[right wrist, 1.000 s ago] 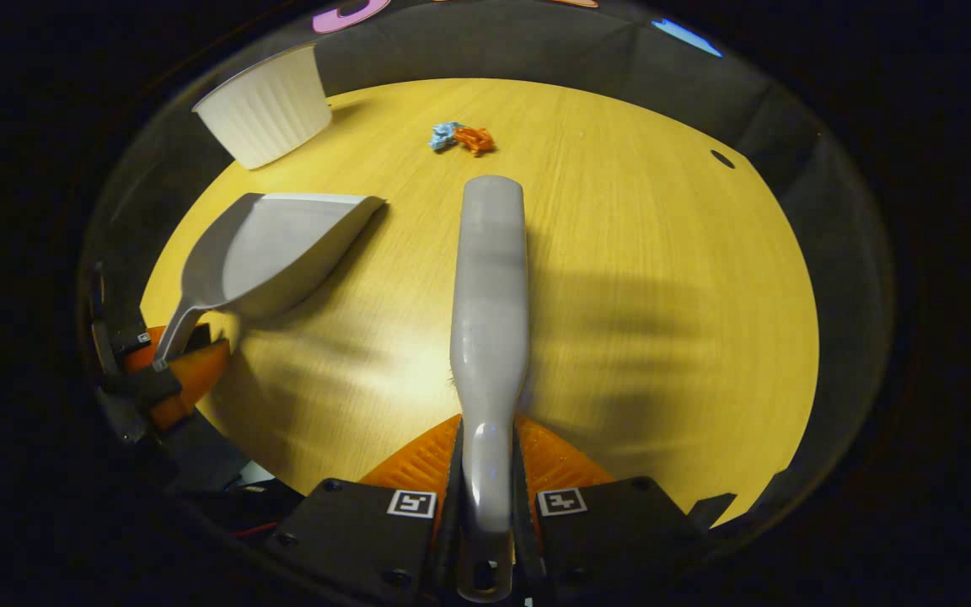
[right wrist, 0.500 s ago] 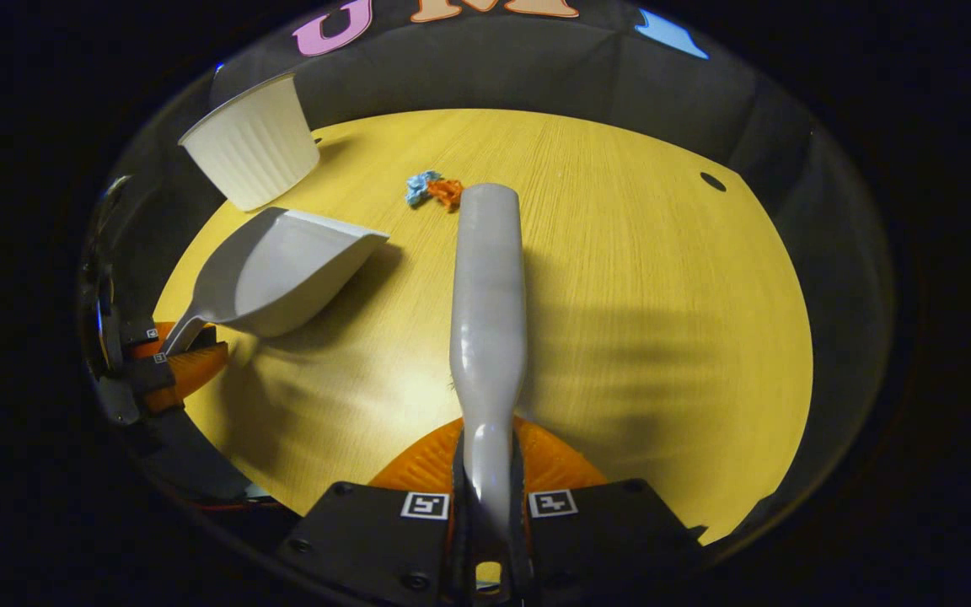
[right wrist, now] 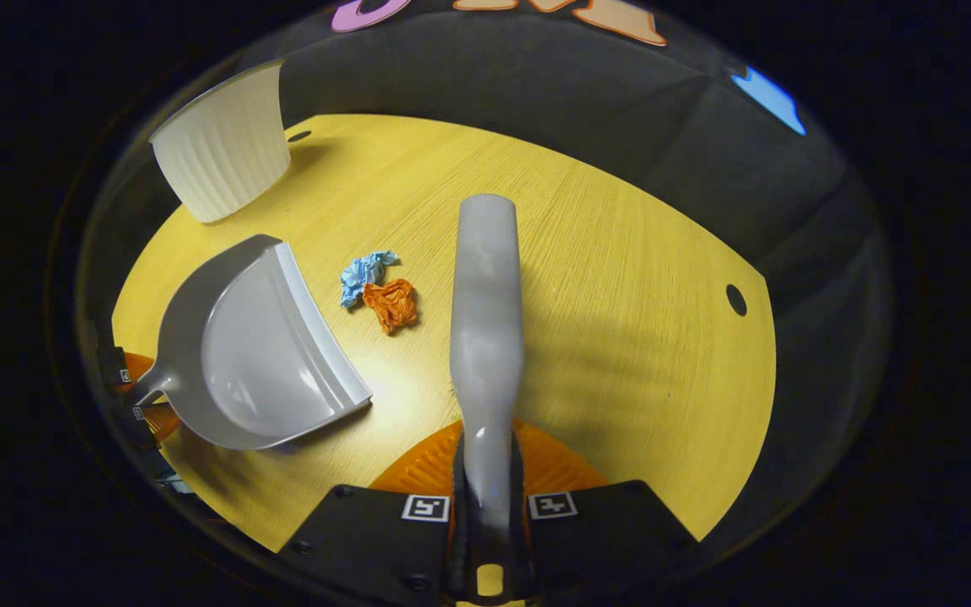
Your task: Pick up the small broom and dustpan from the desktop, sweep the trash into the dustpan with the broom, and then empty the trash into the garbage bin.
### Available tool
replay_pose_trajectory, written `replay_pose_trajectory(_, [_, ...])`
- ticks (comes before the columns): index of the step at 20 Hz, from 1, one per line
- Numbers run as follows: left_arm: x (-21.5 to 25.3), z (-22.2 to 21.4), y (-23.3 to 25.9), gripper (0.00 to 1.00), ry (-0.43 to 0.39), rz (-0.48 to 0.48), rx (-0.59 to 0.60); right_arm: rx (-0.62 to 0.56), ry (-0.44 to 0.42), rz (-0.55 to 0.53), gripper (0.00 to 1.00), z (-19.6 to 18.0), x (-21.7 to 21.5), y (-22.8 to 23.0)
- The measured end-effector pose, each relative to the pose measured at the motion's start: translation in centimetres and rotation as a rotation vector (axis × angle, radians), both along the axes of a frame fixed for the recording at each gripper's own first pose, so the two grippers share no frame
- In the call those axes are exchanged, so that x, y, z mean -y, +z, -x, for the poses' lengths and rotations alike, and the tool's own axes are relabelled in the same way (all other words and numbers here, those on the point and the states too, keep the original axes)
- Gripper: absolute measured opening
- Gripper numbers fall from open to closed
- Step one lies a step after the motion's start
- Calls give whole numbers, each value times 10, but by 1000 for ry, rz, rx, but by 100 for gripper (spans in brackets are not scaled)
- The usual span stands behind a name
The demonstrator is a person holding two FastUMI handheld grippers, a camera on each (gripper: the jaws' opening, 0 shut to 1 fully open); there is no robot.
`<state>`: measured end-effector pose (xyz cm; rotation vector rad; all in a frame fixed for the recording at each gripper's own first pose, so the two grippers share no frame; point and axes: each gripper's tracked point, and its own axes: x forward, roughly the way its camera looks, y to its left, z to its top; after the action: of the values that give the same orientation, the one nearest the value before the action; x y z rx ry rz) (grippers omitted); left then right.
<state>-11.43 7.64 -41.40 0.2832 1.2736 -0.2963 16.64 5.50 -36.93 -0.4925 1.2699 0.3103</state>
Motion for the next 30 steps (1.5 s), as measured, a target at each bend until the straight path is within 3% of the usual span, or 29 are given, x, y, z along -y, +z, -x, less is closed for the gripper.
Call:
replay_pose_trajectory(3, [1, -1, -1, 26, -18, 6, -7, -70, 136, 79, 19, -6, -11, -6])
replay_pose_trajectory(6, [1, -2, -1, 26, -28, 10, -14, -145, 329, 126, 20, -11, -13, 17])
replay_pose_trajectory(9, [5, -2, 2, 26, -36, 3, -29, -197, 496, 54, 19, -1, -35, 34])
replay_pose_trajectory(11, [5, -2, 2, 26, -35, 5, -23, -242, 521, -19, 19, -2, -37, 50])
replay_pose_trajectory(14, [5, -5, 5, 26, -6, 17, 30, -227, 357, -229, 20, -9, -37, 55])
replay_pose_trajectory(18, [-4, -10, 11, 26, 89, 36, 150, 40, 91, -359, 20, -43, -15, 78])
replay_pose_trajectory(20, [-4, -18, 19, 25, 138, 42, 209, 117, -46, -443, 19, -50, 4, 91])
replay_pose_trajectory(22, [-8, -33, 38, 25, 185, 43, 286, 112, -139, -468, 19, -44, 25, 85])
replay_pose_trajectory(25, [-10, -59, 90, 25, 231, 17, 391, 83, -200, -462, 19, -22, 45, 53])
replay_pose_trajectory(30, [-3, -73, 151, 24, 326, -8, 508, 12, -269, -497, 20, 24, 25, 21])
